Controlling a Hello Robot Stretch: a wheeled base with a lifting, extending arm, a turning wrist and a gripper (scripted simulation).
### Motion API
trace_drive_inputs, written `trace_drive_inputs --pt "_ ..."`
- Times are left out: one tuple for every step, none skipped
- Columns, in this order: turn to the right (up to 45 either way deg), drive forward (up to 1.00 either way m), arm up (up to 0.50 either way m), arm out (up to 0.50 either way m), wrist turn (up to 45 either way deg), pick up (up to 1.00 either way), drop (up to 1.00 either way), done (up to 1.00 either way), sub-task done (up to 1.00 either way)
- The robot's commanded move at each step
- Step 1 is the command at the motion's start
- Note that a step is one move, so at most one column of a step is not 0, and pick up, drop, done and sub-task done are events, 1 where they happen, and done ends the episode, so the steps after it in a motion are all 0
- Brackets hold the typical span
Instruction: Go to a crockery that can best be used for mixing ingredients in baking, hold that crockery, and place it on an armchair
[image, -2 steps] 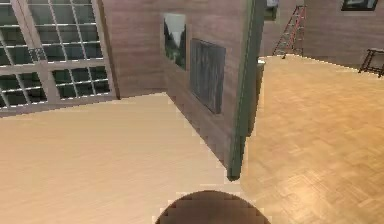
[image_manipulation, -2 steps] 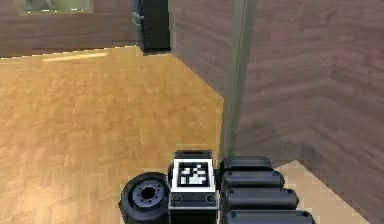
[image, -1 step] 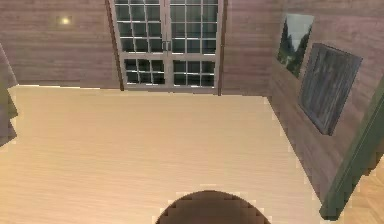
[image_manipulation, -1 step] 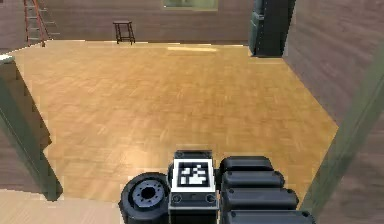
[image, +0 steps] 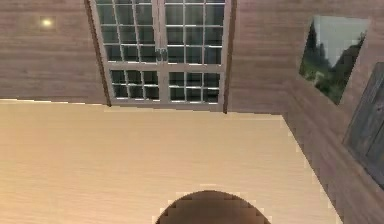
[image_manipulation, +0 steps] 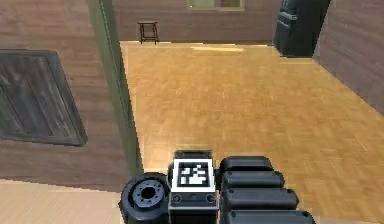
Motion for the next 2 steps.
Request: trace_drive_inputs --pt "-39.0 0.0 0.0 0.0 0.0 0.0 0.0 0.0 0.0" --pt "0.0 0.2 0.0 0.0 0.0 0.0 0.0 0.0 0.0"
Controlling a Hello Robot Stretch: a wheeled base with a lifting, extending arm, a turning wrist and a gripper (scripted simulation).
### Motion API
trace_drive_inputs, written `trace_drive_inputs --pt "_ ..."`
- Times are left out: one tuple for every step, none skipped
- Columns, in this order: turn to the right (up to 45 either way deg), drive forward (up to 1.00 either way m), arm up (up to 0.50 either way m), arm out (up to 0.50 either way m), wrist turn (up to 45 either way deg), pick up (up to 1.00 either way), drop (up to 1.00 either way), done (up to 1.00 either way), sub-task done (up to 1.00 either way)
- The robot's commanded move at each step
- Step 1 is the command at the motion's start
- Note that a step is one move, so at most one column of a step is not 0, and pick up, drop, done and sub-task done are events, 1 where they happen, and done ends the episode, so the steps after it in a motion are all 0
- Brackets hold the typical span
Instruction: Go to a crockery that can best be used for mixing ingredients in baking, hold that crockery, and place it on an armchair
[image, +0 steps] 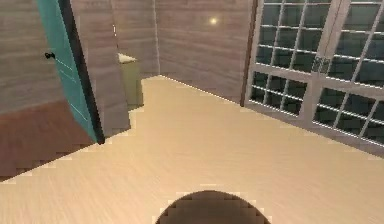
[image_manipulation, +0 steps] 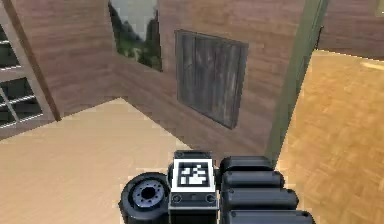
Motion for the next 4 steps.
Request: trace_drive_inputs --pt "-33.0 0.0 0.0 0.0 0.0 0.0 0.0 0.0 0.0" --pt "0.0 1.0 0.0 0.0 0.0 0.0 0.0 0.0 0.0" --pt "-3.0 0.0 0.0 0.0 0.0 0.0 0.0 0.0 0.0" --pt "0.0 0.25 0.0 0.0 0.0 0.0 0.0 0.0 0.0"
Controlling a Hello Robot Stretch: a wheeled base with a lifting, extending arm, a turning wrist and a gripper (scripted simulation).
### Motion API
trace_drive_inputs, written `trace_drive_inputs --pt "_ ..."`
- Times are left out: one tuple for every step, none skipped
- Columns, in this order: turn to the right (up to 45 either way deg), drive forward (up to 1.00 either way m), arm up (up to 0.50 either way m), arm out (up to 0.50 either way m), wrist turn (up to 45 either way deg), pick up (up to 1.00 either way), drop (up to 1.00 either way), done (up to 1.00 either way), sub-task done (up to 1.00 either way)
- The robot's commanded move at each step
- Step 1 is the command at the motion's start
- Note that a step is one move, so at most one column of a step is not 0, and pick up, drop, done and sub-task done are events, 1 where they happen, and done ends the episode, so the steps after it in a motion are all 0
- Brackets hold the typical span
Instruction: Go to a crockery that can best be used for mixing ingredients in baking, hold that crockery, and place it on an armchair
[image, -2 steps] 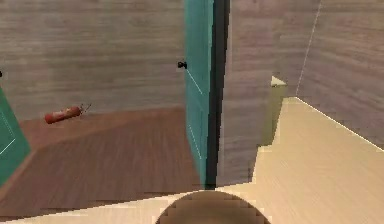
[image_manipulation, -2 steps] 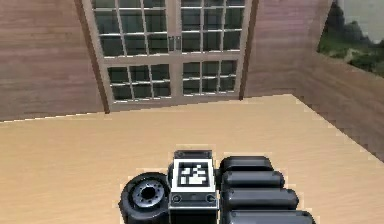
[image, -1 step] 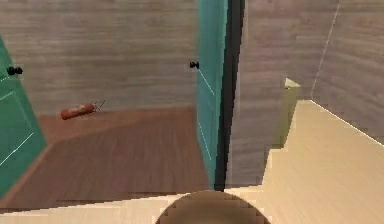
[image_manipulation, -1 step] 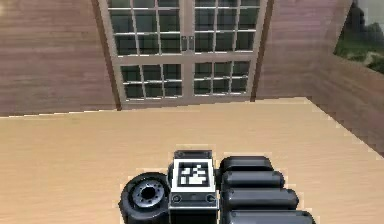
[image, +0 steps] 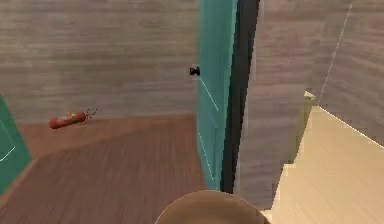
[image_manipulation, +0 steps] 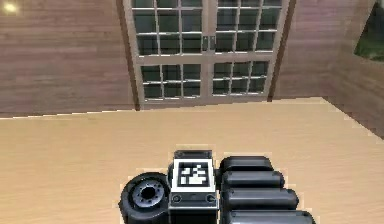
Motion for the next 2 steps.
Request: trace_drive_inputs --pt "-33.0 0.0 0.0 0.0 0.0 0.0 0.0 0.0 0.0" --pt "0.0 1.0 0.0 0.0 0.0 0.0 0.0 0.0 0.0"
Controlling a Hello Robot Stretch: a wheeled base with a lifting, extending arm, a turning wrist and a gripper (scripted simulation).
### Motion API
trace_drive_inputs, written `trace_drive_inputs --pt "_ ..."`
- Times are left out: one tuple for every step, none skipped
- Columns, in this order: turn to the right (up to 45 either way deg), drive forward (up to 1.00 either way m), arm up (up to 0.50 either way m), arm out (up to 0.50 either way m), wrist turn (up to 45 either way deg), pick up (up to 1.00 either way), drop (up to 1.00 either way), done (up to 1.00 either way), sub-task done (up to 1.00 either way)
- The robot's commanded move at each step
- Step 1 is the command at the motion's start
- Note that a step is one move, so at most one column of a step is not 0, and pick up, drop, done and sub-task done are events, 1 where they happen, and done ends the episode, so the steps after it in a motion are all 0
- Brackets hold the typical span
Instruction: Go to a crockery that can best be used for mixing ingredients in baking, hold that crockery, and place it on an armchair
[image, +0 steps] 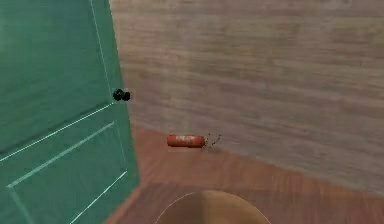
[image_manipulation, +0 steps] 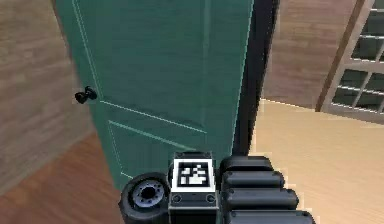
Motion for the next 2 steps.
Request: trace_drive_inputs --pt "0.0 1.0 0.0 0.0 0.0 0.0 0.0 0.0 0.0" --pt "0.0 0.35 0.0 0.0 0.0 0.0 0.0 0.0 0.0"
